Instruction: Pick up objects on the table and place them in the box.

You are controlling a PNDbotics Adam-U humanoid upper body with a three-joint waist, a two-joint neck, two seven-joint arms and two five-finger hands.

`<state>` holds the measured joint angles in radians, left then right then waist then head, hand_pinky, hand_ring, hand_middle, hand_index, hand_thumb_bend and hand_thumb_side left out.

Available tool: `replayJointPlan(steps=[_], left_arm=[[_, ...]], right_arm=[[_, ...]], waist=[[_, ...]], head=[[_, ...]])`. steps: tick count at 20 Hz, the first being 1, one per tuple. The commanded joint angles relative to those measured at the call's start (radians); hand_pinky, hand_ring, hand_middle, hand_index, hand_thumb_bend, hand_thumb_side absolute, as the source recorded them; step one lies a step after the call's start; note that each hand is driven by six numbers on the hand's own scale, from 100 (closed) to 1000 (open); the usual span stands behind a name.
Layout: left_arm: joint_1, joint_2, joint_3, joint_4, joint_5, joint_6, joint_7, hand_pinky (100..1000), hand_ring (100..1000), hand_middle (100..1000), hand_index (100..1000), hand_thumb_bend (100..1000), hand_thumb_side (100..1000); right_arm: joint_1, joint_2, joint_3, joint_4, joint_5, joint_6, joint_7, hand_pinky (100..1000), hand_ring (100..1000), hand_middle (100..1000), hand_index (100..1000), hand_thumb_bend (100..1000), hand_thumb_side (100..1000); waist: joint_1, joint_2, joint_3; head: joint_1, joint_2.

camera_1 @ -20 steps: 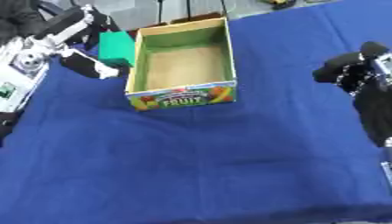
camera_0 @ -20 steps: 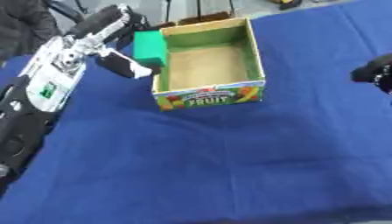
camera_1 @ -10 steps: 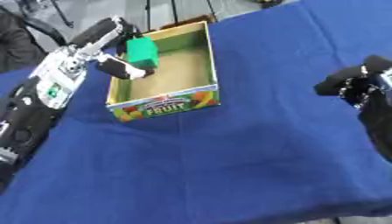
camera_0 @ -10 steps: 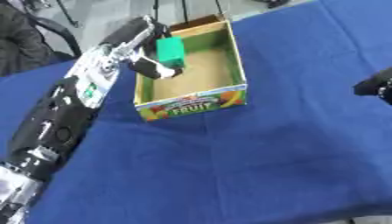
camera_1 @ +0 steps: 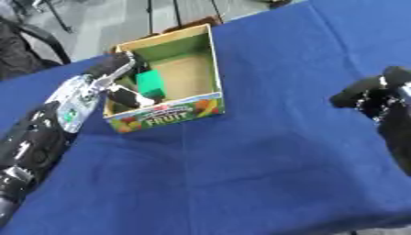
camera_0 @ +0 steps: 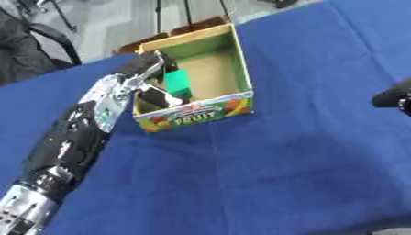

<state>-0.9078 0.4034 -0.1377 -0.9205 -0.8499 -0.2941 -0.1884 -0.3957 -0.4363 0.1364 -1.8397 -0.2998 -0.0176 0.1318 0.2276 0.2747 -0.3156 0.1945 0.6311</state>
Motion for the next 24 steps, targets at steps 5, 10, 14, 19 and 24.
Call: replayJointPlan(steps=[5, 10, 14, 19, 24], left_arm=[[-0.009, 0.011, 0.015, -0.024, 0.026, -0.054, -0.023, 781, 766, 764, 885, 1000, 824], [-0.003, 0.024, 0.039, -0.118, 0.091, -0.077, 0.042, 795, 784, 782, 893, 1000, 881], [0.018, 0.047, 0.06, -0.218, 0.153, -0.103, 0.105, 776, 761, 757, 874, 994, 807], [0.112, 0.073, 0.088, -0.348, 0.233, -0.163, 0.185, 743, 730, 724, 852, 870, 783], [0.228, 0.086, 0.085, -0.508, 0.405, -0.098, 0.225, 710, 716, 706, 833, 770, 831]], right_arm=[[-0.011, -0.012, -0.006, -0.025, 0.005, -0.002, 0.001, 718, 660, 542, 615, 100, 966], [-0.004, -0.008, -0.011, -0.022, 0.005, -0.003, -0.004, 718, 660, 542, 615, 100, 966], [0.007, -0.003, -0.018, -0.017, 0.005, -0.005, -0.009, 717, 660, 542, 615, 100, 963], [0.021, -0.001, -0.031, -0.011, 0.006, -0.01, -0.021, 718, 660, 542, 615, 100, 955], [0.019, 0.0, -0.036, -0.012, 0.003, -0.013, -0.026, 718, 660, 543, 615, 100, 946]], waist=[[-0.015, -0.015, 0.005], [-0.029, -0.018, 0.024], [-0.043, -0.025, 0.058], [-0.07, -0.035, 0.12], [-0.083, -0.036, 0.152]], head=[[0.002, -0.006], [-0.011, -0.004], [-0.029, 0.003], [-0.058, 0.015], [-0.07, 0.016]])
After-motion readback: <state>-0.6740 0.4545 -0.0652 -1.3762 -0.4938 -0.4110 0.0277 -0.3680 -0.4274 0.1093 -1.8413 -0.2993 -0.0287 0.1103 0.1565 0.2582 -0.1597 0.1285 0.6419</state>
